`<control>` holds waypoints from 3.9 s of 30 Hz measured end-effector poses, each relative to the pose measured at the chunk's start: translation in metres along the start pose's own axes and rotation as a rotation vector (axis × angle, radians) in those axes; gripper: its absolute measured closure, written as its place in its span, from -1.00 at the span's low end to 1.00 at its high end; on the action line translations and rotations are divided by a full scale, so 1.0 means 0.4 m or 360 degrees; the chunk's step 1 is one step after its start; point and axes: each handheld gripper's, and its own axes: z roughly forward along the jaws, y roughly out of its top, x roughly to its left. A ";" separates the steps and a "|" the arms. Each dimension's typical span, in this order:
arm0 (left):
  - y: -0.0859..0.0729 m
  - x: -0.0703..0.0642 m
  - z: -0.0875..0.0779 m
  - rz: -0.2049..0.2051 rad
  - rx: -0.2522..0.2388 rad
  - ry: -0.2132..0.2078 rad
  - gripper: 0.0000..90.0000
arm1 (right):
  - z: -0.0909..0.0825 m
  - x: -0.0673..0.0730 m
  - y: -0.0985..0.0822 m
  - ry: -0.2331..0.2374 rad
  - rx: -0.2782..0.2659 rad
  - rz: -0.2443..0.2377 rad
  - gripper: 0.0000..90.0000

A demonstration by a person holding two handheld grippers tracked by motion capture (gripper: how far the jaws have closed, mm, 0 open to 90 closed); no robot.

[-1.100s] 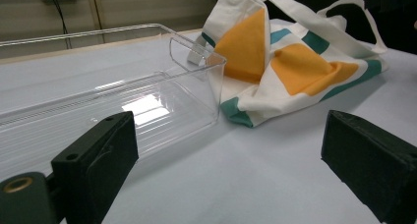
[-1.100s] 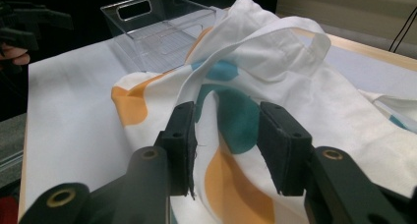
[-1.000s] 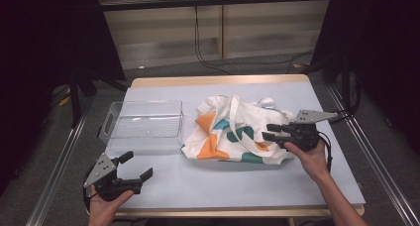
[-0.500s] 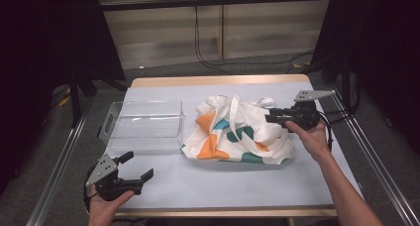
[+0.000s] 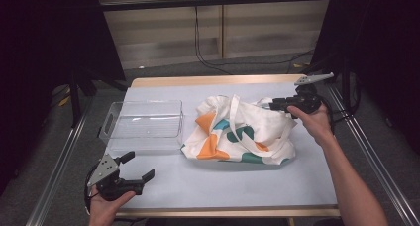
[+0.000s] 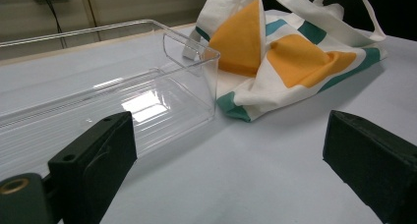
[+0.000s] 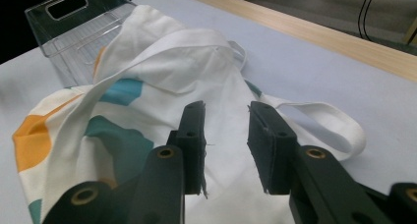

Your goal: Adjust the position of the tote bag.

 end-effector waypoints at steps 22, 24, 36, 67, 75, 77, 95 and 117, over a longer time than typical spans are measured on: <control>0.000 0.002 0.002 0.0002 0.0015 -0.0019 -0.87 | 0.101 -0.078 -0.012 -0.0065 0.0238 0.0119 0.49; 0.000 0.001 0.002 0.0005 0.0017 -0.0016 -0.87 | 0.115 -0.075 -0.015 -0.0049 0.0269 0.0120 0.46; -0.001 0.001 0.002 -0.0001 0.0021 -0.0032 -0.87 | 0.166 -0.073 -0.038 -0.0099 0.0436 0.0096 0.22; -0.003 0.002 -0.001 -0.0002 0.0029 -0.0020 -0.88 | 0.106 -0.026 -0.040 0.0000 0.0184 0.0052 0.91; -0.002 -0.003 0.003 -0.0005 0.0039 -0.0027 -0.88 | 0.081 0.010 -0.027 0.0063 0.0174 -0.0014 0.91; -0.003 -0.001 0.002 -0.0011 0.0030 -0.0031 -0.88 | 0.080 0.024 -0.026 0.0083 0.0187 -0.0040 0.91; -0.003 -0.003 0.007 -0.0011 0.0050 -0.0038 -0.88 | 0.016 0.128 -0.071 0.0274 0.0011 -0.0074 0.93; -0.002 -0.008 0.005 -0.0012 0.0038 -0.0052 -0.87 | 0.012 0.216 -0.185 0.0383 0.0047 -0.0101 0.94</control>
